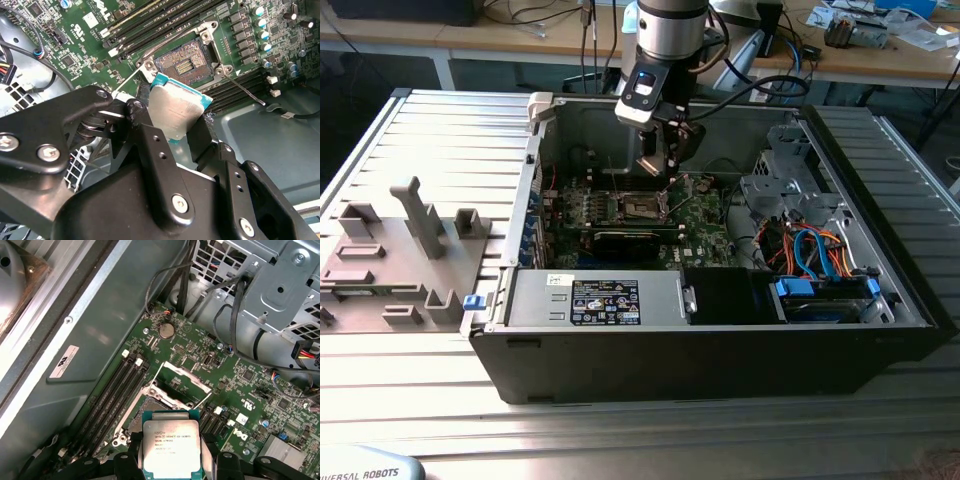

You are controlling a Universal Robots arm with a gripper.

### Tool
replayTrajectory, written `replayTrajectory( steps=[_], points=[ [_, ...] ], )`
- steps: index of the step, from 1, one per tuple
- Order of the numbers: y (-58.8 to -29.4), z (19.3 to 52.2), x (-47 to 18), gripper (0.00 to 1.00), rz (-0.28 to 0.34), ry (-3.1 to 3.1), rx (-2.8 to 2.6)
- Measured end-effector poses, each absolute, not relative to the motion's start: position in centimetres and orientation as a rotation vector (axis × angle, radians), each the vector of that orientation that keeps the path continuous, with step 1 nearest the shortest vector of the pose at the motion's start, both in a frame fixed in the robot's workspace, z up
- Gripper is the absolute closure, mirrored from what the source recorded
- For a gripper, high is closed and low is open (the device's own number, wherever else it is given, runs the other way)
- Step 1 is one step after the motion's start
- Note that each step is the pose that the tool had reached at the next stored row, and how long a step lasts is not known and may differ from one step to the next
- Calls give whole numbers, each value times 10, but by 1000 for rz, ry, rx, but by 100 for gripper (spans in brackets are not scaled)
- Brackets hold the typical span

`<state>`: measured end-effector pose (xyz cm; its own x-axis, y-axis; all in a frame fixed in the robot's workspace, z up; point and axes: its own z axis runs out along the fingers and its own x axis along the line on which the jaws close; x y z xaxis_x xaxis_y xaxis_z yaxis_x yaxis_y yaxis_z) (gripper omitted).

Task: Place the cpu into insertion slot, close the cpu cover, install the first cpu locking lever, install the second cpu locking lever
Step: 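Place the cpu into insertion slot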

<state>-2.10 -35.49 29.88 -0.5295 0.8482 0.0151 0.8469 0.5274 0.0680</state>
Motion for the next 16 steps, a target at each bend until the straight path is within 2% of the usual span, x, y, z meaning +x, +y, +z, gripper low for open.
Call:
replayTrajectory(
  steps=[16],
  points=[
    [-355, 294, -21, 46, 104, 2708, 1547]
  ],
)
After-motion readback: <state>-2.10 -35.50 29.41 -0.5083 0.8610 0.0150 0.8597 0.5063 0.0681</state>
